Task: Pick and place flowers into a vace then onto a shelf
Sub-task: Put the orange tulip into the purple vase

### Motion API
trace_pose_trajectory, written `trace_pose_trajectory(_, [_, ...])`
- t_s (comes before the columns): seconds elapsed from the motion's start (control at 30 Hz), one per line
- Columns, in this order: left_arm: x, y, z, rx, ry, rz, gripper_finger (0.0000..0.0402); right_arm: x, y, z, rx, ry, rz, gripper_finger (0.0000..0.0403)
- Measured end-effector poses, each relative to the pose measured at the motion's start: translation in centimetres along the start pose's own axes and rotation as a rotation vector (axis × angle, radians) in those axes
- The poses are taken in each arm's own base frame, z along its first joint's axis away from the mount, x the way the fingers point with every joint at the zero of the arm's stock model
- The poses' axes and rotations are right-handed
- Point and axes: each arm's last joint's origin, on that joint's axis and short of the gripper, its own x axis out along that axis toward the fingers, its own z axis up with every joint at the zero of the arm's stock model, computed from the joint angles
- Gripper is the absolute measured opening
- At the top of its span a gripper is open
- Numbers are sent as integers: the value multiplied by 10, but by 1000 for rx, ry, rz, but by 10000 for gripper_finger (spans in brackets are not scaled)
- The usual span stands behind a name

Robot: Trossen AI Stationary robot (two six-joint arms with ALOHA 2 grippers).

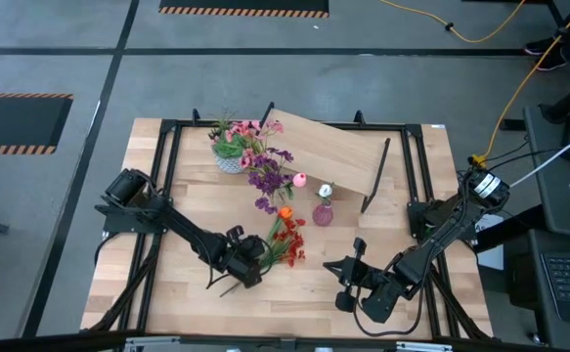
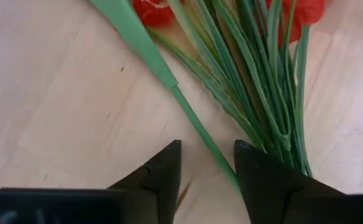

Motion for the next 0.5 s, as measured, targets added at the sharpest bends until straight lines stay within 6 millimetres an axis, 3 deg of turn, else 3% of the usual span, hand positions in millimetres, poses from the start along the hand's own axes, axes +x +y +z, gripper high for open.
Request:
trace_pose_trajectory(0.27, [-1, 1, -1, -24, 37, -16, 14, 0, 0, 0, 0, 0, 0, 19])
trace_pose_trajectory(0.5, [-3, 2, -2, -30, 54, -4, 4, 0, 0, 0, 1, 0, 1, 19])
